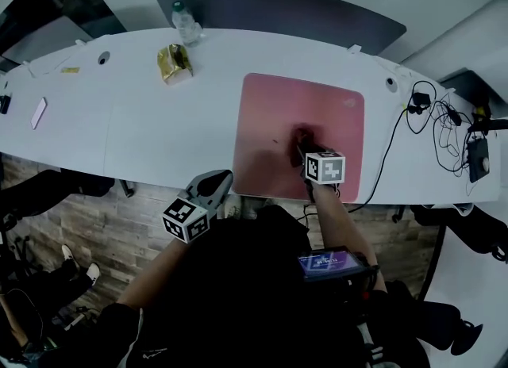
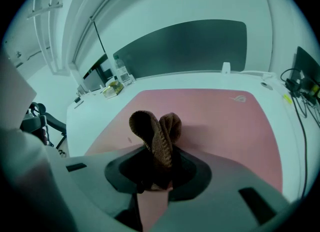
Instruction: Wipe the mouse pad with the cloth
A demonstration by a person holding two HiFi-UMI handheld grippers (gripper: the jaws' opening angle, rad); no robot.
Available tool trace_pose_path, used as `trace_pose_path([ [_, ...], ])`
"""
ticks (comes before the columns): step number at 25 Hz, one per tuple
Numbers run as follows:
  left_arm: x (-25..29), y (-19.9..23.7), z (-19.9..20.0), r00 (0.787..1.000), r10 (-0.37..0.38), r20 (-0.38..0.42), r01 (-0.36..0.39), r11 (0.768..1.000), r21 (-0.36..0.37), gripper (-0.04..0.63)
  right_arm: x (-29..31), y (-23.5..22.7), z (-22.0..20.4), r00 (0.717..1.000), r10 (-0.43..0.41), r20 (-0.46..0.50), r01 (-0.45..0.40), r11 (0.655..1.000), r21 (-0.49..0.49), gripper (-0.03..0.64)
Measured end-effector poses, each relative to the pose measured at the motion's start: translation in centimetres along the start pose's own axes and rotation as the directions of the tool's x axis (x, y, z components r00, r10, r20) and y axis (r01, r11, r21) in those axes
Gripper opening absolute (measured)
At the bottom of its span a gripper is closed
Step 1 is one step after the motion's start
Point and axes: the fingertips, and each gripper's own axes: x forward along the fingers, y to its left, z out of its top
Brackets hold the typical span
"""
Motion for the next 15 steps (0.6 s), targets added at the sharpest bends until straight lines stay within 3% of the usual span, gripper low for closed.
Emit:
trace_pose_path([
  [15,5.5,-4.7,0.9,0.998,-0.044,-0.050,0.047,0.997,0.060,0.008,-5.8,-12.4,-2.5,0.984,-0.174,0.033,0.173,0.984,0.033,0.119],
])
